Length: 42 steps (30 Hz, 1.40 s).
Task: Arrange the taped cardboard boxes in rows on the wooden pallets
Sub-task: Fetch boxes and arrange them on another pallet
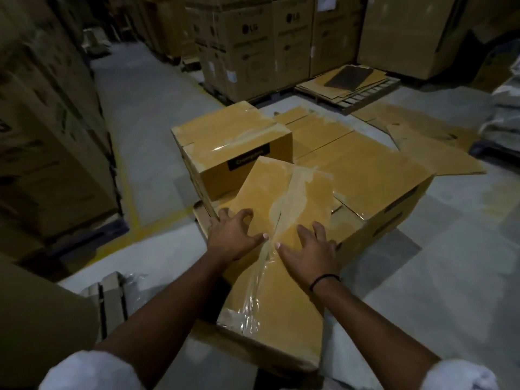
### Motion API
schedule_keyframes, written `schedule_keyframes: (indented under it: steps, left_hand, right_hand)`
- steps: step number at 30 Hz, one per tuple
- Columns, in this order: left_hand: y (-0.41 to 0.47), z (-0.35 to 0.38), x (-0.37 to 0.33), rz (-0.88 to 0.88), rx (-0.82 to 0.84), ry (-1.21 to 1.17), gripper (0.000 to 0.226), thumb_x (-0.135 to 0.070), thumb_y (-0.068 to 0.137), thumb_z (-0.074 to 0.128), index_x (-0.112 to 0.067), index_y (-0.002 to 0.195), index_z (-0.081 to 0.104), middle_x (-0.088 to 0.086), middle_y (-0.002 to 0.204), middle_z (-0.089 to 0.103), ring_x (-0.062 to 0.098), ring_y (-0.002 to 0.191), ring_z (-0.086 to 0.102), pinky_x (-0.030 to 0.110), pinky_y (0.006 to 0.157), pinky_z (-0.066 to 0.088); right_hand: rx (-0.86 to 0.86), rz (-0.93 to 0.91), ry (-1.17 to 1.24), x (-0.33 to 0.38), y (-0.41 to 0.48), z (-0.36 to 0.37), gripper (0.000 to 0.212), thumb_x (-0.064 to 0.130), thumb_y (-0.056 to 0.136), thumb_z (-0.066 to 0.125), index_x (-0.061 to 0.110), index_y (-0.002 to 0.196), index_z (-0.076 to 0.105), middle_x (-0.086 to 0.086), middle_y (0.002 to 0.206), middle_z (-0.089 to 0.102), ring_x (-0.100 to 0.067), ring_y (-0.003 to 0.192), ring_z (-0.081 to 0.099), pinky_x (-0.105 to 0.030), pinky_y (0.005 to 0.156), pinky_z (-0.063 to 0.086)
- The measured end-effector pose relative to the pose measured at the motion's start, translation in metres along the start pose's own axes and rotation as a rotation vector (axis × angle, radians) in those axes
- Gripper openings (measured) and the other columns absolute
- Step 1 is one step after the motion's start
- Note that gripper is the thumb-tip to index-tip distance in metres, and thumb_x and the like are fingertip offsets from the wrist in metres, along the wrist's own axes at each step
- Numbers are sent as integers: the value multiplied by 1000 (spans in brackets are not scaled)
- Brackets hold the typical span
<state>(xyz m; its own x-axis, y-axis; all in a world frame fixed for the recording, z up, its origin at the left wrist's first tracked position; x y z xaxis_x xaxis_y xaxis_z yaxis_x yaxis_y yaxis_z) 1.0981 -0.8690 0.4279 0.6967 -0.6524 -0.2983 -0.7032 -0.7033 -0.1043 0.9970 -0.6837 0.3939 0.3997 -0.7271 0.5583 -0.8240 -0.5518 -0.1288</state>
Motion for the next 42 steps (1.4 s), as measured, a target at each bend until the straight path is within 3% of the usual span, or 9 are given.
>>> schedule_keyframes:
  steps: [10, 19, 30, 36, 42]
  left_hand:
    - [160, 3, 2, 78, 20, 2, 83, -80, 75, 64, -48, 147, 38, 15, 150, 36, 42, 135, 35, 53, 107, 40]
    - [315, 22, 18, 337, 191, 65, 85, -81, 76, 63, -47, 149, 35, 14, 156, 30, 39, 138, 32, 52, 108, 38]
    - [490, 40, 44, 673, 428, 115, 89, -79, 78, 65, -45, 153, 31, 15, 164, 16, 46, 147, 19, 58, 113, 35]
    - [530, 68, 63, 712, 626, 75, 83, -59, 84, 75, -42, 154, 33, 16, 164, 12, 47, 148, 16, 57, 112, 35]
    - [538, 86, 99, 790, 713, 173, 92, -56, 87, 73, -44, 160, 19, 10, 170, -16, 48, 153, 0, 58, 117, 28]
  right_hand:
    - [-51, 82, 37, 34, 128, 5, 74, 67, 90, 55, 31, 152, 41, 0, 167, 14, -41, 137, 35, -44, 111, 35]
    - [-151, 261, 44, 59, 231, 49, 71, 67, 88, 58, 34, 149, 45, 1, 166, 18, -37, 142, 32, -44, 113, 34]
    - [-275, 546, 77, 109, 342, 113, 73, 71, 84, 58, 40, 148, 43, 15, 166, 5, -33, 143, 31, -45, 112, 38]
    - [-176, 656, 115, 113, 362, 160, 81, 66, 85, 63, 38, 154, 33, 6, 168, -6, -37, 146, 27, -47, 113, 40]
    - [-79, 674, -16, 116, 367, 189, 84, 64, 89, 59, 36, 159, 19, 1, 168, -14, -43, 146, 23, -50, 111, 41]
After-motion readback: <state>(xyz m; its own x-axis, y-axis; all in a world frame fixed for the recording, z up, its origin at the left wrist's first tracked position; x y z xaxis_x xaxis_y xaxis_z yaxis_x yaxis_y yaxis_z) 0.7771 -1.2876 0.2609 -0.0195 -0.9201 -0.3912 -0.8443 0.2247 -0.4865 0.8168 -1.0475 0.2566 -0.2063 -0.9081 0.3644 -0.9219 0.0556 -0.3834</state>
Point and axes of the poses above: each hand's wrist, its own y-axis towards the middle knuckle, its own z-axis out of the palm, x = y × z, the point moved 5 cm from there along y, towards the middle knuckle
